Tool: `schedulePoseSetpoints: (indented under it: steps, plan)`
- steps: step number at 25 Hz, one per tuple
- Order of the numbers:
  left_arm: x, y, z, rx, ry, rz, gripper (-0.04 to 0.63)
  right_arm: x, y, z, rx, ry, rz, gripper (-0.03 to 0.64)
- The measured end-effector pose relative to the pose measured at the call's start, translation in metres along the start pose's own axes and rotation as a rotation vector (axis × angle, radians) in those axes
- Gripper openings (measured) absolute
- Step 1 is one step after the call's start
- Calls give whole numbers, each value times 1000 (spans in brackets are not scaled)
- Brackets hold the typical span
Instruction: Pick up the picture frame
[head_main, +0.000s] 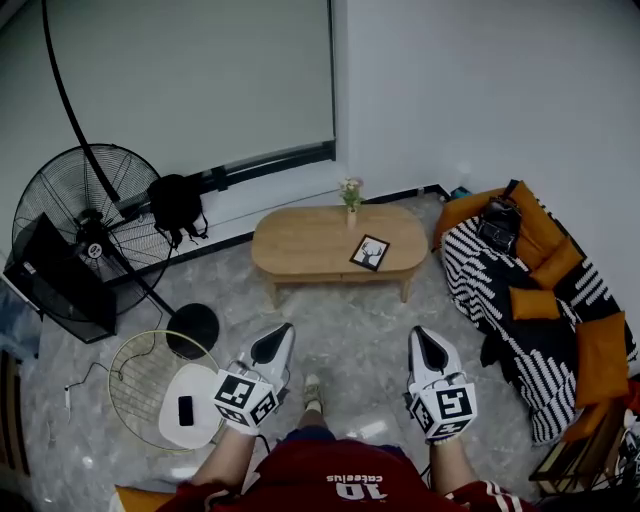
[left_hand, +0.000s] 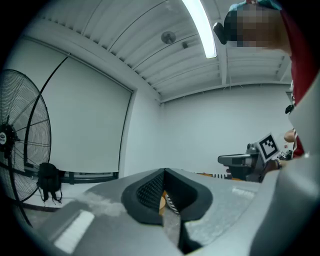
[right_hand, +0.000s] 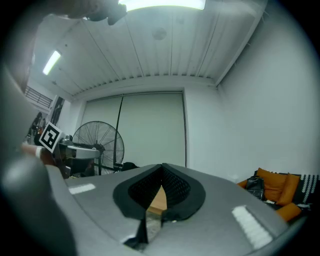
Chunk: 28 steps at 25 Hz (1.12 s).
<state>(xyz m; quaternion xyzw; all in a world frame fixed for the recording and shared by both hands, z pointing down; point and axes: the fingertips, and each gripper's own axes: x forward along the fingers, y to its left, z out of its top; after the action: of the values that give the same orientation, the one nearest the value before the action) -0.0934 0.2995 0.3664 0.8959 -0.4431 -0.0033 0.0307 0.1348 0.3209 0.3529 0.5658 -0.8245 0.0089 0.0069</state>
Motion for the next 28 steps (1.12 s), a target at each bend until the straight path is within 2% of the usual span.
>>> schedulePoseSetpoints:
  steps: [9,19,28]
  plan:
    - [24,21,3,-9,-11,-17,3,28,-2,5,17,-24,4,-12]
    - [73,55,-1,-29,8,-34,3,81,-24,-4,46,13,-2,-11]
    - [142,133,10,-26,-4,-25,3,185,-38,0,59,20,16,-11]
